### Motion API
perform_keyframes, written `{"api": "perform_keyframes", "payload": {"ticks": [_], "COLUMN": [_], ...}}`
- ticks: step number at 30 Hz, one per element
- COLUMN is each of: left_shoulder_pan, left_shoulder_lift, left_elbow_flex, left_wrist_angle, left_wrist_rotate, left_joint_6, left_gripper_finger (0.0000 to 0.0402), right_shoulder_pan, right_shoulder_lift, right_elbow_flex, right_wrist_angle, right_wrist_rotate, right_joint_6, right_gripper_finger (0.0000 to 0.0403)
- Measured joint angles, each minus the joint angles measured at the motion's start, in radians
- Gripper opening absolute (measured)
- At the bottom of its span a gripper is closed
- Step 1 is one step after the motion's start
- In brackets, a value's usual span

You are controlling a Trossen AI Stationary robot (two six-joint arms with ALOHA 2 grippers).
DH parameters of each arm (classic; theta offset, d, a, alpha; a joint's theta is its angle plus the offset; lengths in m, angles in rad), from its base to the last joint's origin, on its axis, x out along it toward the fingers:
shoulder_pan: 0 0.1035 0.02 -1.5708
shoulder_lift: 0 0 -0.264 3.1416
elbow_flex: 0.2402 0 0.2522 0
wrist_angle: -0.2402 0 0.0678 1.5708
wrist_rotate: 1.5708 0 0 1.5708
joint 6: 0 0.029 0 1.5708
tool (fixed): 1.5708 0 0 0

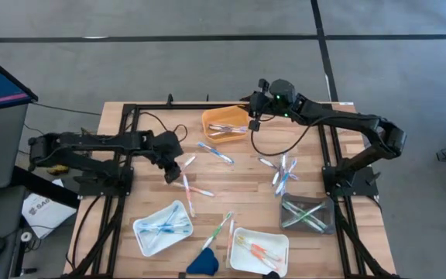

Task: Pick & Place Toothbrushes
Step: Put the orange toothbrush into the right white bin

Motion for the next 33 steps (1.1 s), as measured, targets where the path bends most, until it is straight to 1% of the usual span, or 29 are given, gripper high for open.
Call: {"api": "perform_keyframes", "payload": {"ticks": [4,8,11,15,18,24,25,28,33], "left_shoulder_pan": [0.0,0.0,0.0,0.0,0.0,-0.004,-0.011,-0.056,-0.14], "left_shoulder_lift": [0.1,0.172,0.192,0.168,0.13,0.058,0.05,0.042,0.07], "left_elbow_flex": [0.001,0.005,0.015,0.016,0.016,0.017,0.017,0.017,0.017], "left_wrist_angle": [-0.001,0.005,0.009,0.015,0.021,0.034,0.038,0.067,0.185], "left_wrist_rotate": [-0.067,-0.105,-0.125,-0.117,-0.049,0.158,0.172,0.175,0.148], "left_joint_6": [0.046,0.067,0.067,0.063,0.042,-0.012,-0.009,0.096,0.379], "left_gripper_finger": [0.0054,0.0055,0.0057,0.0058,0.0056,0.0053,0.0053,0.0053,0.0052], "right_shoulder_pan": [0.001,0.001,0.0,-0.003,-0.006,-0.005,-0.005,-0.001,0.007], "right_shoulder_lift": [0.0,0.0,0.0,0.0,0.0,0.0,0.0,0.0,0.0], "right_elbow_flex": [0.0,0.0,0.0,0.0,0.0,-0.001,-0.001,-0.001,-0.001], "right_wrist_angle": [-0.03,-0.058,-0.086,-0.11,-0.139,-0.193,-0.197,-0.211,-0.234], "right_wrist_rotate": [0.0,0.0,0.0,0.0,0.0,0.0,-0.001,0.0,0.0], "right_joint_6": [0.002,0.003,0.002,0.002,0.002,0.003,0.003,0.003,0.003], "right_gripper_finger": [0.0103,0.0103,0.0103,0.0103,0.0103,0.0103,0.0103,0.0103,0.0103]}}
